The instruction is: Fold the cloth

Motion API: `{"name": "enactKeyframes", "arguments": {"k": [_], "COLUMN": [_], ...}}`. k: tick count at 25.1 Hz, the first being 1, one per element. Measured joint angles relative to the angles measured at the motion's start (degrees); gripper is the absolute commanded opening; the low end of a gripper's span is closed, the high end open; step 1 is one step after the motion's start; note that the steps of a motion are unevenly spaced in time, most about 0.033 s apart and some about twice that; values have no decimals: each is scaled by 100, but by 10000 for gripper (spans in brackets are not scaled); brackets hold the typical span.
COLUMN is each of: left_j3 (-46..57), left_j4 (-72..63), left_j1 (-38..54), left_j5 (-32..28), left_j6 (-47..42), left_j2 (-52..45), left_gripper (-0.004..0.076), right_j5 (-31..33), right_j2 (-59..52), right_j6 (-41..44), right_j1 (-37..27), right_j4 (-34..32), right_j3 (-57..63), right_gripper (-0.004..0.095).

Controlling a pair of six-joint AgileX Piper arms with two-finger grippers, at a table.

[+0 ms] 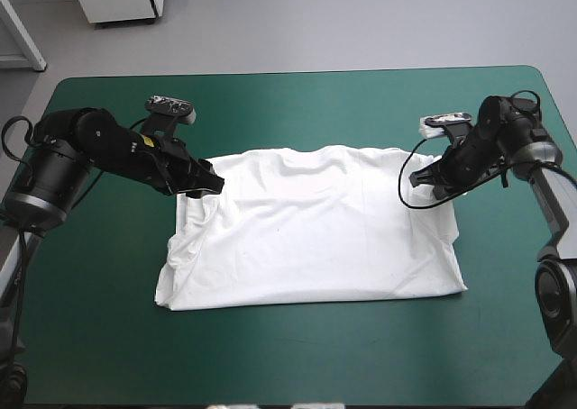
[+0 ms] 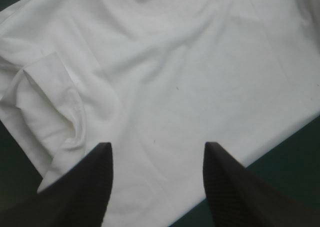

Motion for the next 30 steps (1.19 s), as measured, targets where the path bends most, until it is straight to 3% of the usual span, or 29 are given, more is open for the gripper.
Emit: {"name": "enactKeyframes", "arguments": {"k": [5, 17, 22, 30], "left_j3": [0, 0, 0, 0], "left_j4": [6, 155, 174, 301], "left_j1": [0, 0, 0, 0], "left_j5": [0, 66, 94, 107], "left_j6": [0, 3, 25, 82], "left_j2": [0, 0, 0, -283], "left_gripper": [402, 402, 402, 402], "right_j5": [-210, -324, -43, 145], "right_j2": [270, 968, 968, 938], "right_j6": [-85, -238, -324, -337], "right_j1": [505, 519, 519, 519], "right_j4": [28, 5, 32, 64], "right_j3": [0, -69, -327, -476], "right_gripper": [-13, -9, 115, 459]}}
